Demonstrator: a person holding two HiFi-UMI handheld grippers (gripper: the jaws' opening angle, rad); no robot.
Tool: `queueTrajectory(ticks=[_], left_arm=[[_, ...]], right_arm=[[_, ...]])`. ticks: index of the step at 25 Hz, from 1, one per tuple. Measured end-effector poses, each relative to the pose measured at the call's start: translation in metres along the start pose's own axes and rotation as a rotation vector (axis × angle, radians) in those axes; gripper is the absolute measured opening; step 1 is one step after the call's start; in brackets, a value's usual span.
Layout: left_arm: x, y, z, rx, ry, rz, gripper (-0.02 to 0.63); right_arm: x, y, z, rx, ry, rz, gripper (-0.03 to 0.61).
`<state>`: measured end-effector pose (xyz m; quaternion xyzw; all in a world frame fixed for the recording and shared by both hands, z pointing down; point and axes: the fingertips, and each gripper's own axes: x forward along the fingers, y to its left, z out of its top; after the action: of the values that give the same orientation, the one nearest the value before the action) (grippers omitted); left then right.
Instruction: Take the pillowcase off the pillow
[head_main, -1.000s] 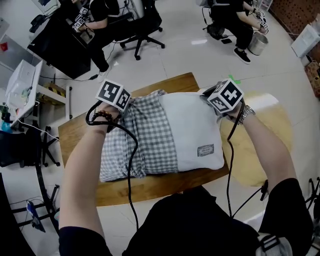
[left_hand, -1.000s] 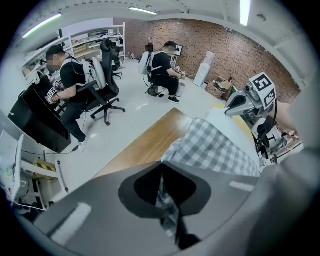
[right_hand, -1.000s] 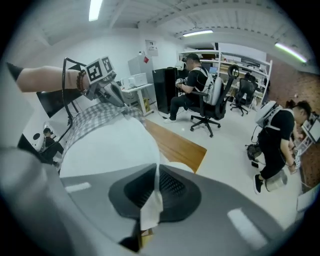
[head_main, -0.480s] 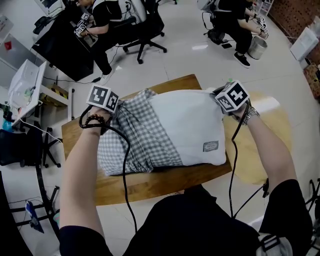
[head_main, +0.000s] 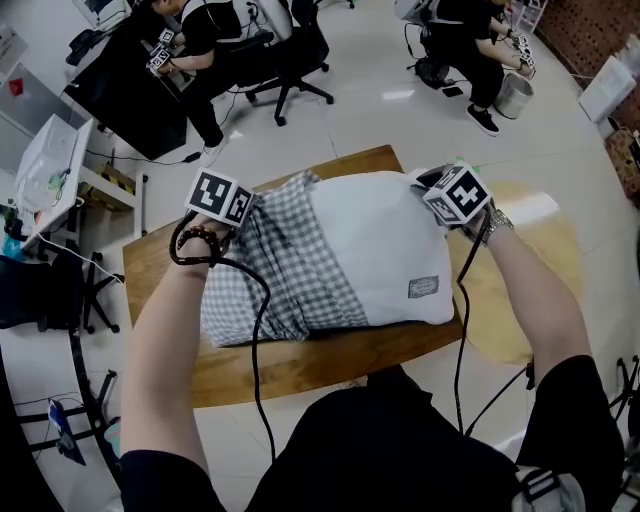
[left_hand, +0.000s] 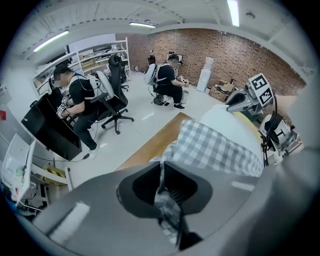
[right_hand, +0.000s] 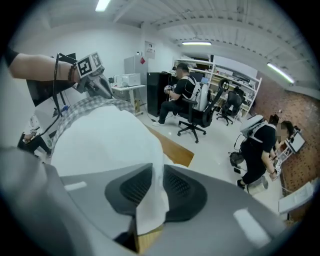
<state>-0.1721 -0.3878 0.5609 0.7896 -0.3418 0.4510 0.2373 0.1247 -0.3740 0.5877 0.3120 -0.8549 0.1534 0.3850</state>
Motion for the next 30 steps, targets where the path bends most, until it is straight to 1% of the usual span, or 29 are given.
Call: queueTrajectory(ticks=[3, 5, 7, 11, 17, 21, 25, 30], left_arm=[[-0.004, -0.01, 0.006, 0.013, -0.032, 0.001, 0.087], [-0.01, -0.017, 0.009, 0.021, -0.049, 0.001, 0.124], [-0.019, -0.023, 0.007, 0.034, -0.061, 0.003, 0.137], [-0.033, -0.042, -0.003, 0.049, -0.088, 0.009, 0.14], [-0.051, -0.075, -0.024, 0.046, -0.136, 0.003, 0.149], [-0.06, -0.096, -0.04, 0.035, -0.179, 0.006, 0.173], [-0.067, -0.117, -0.06, 0.018, -0.215, 0.002, 0.195], [-0.067, -0.152, -0.087, 0.01, -0.26, 0.001, 0.213]], right_arm=[[-0.004, 0.001, 0.001, -0.032, -0.017, -0.02, 0.155], [-0.01, 0.006, 0.004, -0.046, -0.029, -0.027, 0.158], [-0.016, 0.017, 0.007, -0.058, -0.038, -0.028, 0.16], [-0.028, 0.044, 0.007, -0.095, -0.061, -0.023, 0.163], [-0.041, 0.09, 0.004, -0.159, -0.079, -0.003, 0.164], [-0.045, 0.118, -0.005, -0.189, -0.078, 0.011, 0.166], [-0.054, 0.148, -0.017, -0.195, -0.066, 0.036, 0.175], [-0.057, 0.182, -0.043, -0.228, -0.067, 0.049, 0.189]])
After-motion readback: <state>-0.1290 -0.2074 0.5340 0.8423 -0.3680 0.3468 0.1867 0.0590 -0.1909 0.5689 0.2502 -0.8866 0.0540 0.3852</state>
